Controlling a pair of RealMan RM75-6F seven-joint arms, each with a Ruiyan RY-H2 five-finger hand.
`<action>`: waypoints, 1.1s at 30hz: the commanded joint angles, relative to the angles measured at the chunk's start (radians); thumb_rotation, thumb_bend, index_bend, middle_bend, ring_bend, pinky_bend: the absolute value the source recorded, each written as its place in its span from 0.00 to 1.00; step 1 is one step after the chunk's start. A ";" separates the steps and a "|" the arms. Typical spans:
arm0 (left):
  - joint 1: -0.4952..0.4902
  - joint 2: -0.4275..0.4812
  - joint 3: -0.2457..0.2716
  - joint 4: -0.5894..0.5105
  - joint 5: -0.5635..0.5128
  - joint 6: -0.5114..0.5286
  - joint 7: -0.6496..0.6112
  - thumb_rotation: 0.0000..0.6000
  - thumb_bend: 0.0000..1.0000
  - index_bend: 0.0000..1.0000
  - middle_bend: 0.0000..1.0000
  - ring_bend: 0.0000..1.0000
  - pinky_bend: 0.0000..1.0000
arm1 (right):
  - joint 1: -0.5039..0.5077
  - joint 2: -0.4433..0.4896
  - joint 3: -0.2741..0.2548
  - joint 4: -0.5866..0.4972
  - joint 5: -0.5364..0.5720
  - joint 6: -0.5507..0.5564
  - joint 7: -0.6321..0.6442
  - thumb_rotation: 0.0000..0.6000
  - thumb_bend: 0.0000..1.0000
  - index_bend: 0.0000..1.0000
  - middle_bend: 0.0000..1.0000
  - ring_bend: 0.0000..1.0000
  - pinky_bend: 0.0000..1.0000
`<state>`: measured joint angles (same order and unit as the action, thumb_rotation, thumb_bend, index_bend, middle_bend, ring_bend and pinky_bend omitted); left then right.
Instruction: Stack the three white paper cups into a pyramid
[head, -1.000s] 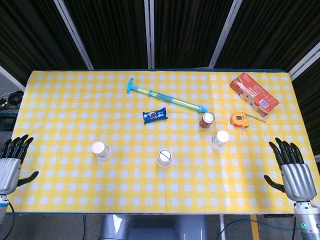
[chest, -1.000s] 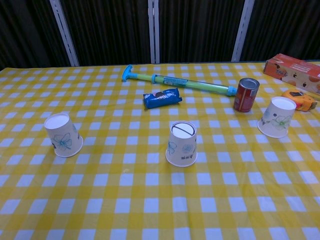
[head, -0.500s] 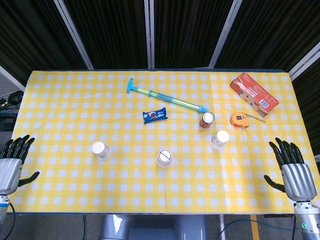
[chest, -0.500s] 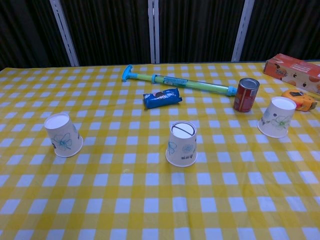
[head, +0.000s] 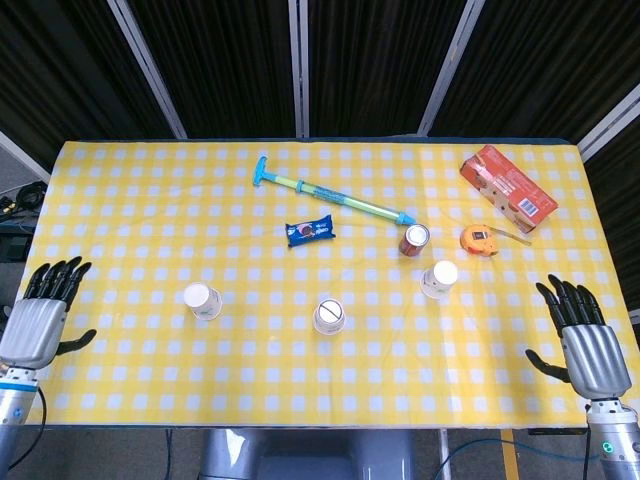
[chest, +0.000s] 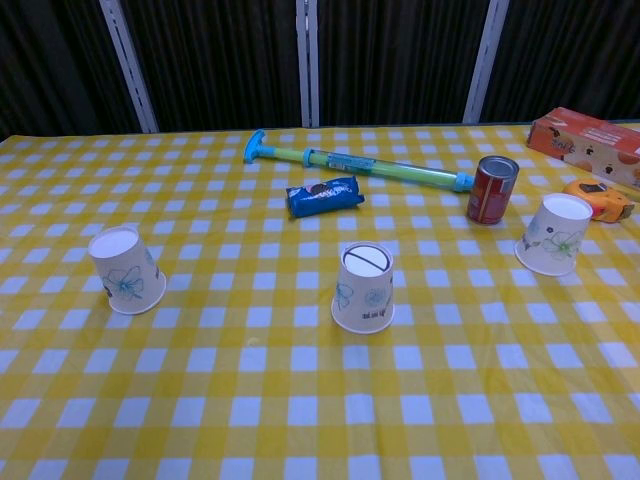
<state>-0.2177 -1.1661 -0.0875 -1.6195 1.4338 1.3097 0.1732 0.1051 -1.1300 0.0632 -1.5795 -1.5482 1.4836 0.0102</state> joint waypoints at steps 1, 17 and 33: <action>-0.106 -0.008 -0.057 -0.042 -0.080 -0.136 0.074 1.00 0.18 0.15 0.00 0.00 0.00 | 0.003 0.003 0.002 0.004 0.004 -0.005 0.031 1.00 0.08 0.09 0.00 0.00 0.00; -0.325 -0.107 -0.102 -0.098 -0.353 -0.357 0.325 1.00 0.18 0.26 0.00 0.00 0.00 | 0.009 0.017 0.017 0.043 0.043 -0.030 0.136 1.00 0.08 0.09 0.00 0.00 0.00; -0.400 -0.210 -0.064 -0.036 -0.481 -0.354 0.414 1.00 0.30 0.39 0.00 0.00 0.00 | 0.003 0.013 0.020 0.058 0.040 -0.012 0.172 1.00 0.08 0.09 0.00 0.00 0.00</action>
<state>-0.6151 -1.3736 -0.1539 -1.6571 0.9547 0.9534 0.5866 0.1079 -1.1166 0.0836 -1.5215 -1.5082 1.4717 0.1823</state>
